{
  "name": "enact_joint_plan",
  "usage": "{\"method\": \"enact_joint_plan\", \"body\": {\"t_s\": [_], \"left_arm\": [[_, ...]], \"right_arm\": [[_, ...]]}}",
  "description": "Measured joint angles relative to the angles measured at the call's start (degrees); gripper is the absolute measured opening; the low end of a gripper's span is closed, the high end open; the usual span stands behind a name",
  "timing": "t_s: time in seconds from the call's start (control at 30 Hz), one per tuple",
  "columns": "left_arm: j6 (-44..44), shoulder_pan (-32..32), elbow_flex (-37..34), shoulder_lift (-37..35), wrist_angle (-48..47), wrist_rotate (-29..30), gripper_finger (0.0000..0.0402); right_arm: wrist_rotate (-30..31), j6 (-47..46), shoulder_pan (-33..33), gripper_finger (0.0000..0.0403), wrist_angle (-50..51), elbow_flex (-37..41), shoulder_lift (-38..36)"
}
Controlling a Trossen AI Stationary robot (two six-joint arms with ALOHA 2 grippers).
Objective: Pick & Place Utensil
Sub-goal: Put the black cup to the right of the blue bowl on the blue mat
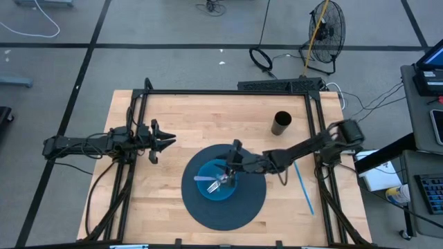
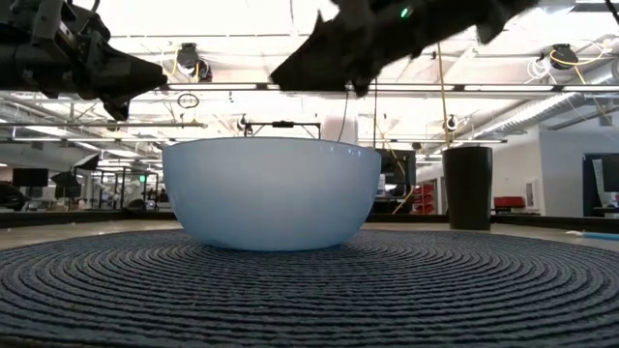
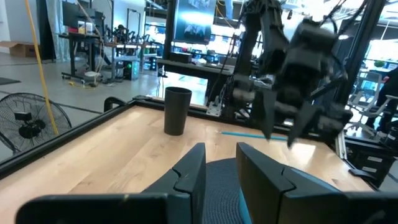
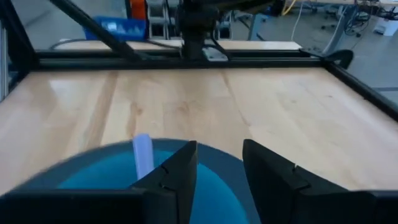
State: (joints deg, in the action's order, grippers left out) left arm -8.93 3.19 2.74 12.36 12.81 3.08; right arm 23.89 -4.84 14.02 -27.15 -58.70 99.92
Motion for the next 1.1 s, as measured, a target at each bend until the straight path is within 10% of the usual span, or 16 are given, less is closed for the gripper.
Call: {"method": "enact_joint_plan", "body": {"t_s": [0.77, 1.1], "left_arm": [[-0.08, -0.01, 0.0, 0.02, -0.73, 0.03, 0.0093], [0.69, -0.01, 0.0, 0.01, -0.7, 0.09, 0.0093]], "right_arm": [[9.27, 0.86, -0.74, 0.0116, 60.26, 0.0, -36.11], [9.41, -6.19, -14.62, 0.0116, 73.05, 0.0, -42.86]]}}
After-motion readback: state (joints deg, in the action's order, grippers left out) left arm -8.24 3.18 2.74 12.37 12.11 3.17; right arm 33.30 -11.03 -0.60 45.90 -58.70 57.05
